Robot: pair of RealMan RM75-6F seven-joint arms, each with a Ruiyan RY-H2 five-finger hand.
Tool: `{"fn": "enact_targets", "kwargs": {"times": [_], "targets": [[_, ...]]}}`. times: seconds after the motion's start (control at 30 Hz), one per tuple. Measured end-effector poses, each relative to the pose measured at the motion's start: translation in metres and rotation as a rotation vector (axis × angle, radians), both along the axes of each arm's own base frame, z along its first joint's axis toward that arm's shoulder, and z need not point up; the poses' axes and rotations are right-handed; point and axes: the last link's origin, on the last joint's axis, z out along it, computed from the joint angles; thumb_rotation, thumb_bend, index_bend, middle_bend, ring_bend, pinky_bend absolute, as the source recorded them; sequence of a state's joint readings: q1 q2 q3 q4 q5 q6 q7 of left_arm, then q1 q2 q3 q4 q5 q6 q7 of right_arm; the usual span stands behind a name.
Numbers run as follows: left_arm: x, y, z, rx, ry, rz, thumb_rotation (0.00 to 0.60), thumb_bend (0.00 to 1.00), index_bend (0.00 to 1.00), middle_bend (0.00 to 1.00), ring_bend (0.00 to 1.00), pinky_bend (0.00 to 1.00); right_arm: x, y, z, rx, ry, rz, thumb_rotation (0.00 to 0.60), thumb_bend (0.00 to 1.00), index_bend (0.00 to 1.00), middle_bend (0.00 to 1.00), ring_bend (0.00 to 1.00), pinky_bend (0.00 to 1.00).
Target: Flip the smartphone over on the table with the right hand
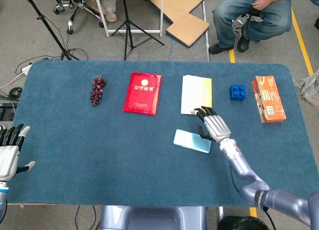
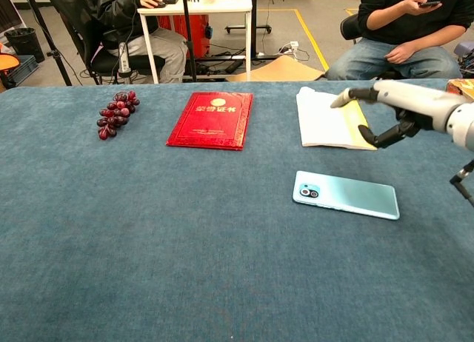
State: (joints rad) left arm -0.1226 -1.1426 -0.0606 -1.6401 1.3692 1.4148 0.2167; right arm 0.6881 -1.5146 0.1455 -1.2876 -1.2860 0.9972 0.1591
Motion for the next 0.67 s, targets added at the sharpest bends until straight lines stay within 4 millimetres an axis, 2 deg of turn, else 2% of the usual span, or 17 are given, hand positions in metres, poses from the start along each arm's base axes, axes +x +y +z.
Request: {"fn": "enact_targets", "kwargs": {"times": [0.1, 0.17, 0.37, 0.67], "targets": [[0.002, -0.001, 0.001, 0.001, -0.006, -0.013, 0.6, 0.0, 0.0, 0.0, 0.0, 0.0, 0.0, 0.01, 0.017, -0.088, 0.001, 0.096, 0.6, 0.1, 0.11, 0.03, 0.0, 0.0], [0.003, -0.002, 0.002, 0.002, -0.01, -0.021, 0.6, 0.0, 0.0, 0.0, 0.0, 0.0, -0.003, 0.02, 0.031, -0.15, 0.008, 0.156, 0.6, 0.01, 0.08, 0.01, 0.0, 0.0], [0.009, -0.008, 0.005, 0.006, -0.027, -0.057, 0.6, 0.0, 0.0, 0.0, 0.0, 0.0, -0.025, 0.064, 0.074, -0.284, 0.104, 0.212, 0.6, 0.0, 0.04, 0.0, 0.0, 0.0], [0.012, -0.016, 0.009, 0.002, -0.045, -0.093, 0.6, 0.0, 0.0, 0.0, 0.0, 0.0, -0.055, 0.135, 0.119, -0.369, 0.23, 0.091, 0.6, 0.0, 0.03, 0.0, 0.0, 0.0]]}}
